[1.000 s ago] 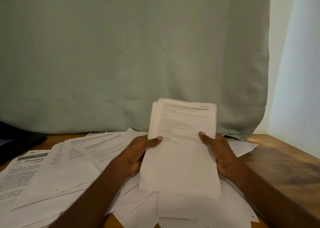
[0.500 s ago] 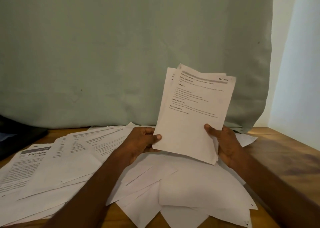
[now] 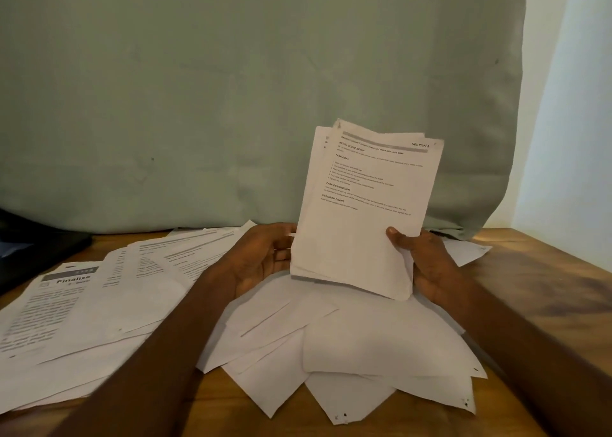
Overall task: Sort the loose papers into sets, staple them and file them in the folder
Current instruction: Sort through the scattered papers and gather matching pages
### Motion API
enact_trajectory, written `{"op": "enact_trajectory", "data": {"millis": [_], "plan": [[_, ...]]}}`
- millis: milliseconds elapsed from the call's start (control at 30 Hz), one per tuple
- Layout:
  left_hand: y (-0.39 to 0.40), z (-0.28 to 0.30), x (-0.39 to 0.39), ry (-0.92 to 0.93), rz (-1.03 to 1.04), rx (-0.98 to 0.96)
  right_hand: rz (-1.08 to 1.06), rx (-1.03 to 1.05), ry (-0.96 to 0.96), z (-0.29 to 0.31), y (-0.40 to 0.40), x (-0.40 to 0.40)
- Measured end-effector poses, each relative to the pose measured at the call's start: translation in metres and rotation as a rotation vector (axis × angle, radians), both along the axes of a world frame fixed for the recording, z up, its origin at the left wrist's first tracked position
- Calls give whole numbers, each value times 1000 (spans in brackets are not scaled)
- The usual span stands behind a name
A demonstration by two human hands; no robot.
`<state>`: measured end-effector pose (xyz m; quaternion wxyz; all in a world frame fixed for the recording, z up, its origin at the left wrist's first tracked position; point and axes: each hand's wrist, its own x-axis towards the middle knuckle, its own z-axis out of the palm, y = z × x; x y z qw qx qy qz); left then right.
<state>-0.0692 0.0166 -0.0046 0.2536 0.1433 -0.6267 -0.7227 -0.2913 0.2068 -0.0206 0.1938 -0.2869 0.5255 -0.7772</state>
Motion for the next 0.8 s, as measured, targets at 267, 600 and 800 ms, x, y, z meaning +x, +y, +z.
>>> {"op": "enact_trajectory", "data": {"millis": [267, 600, 800], "plan": [[-8, -11, -1, 20, 63, -166, 156, 90, 67, 3, -1, 14], [10, 6, -5, 331, 273, -306, -30, -79, 296, 14, -1, 35], [15, 7, -6, 362, 319, -384, -14, -106, 360, 15, -2, 36]]}}
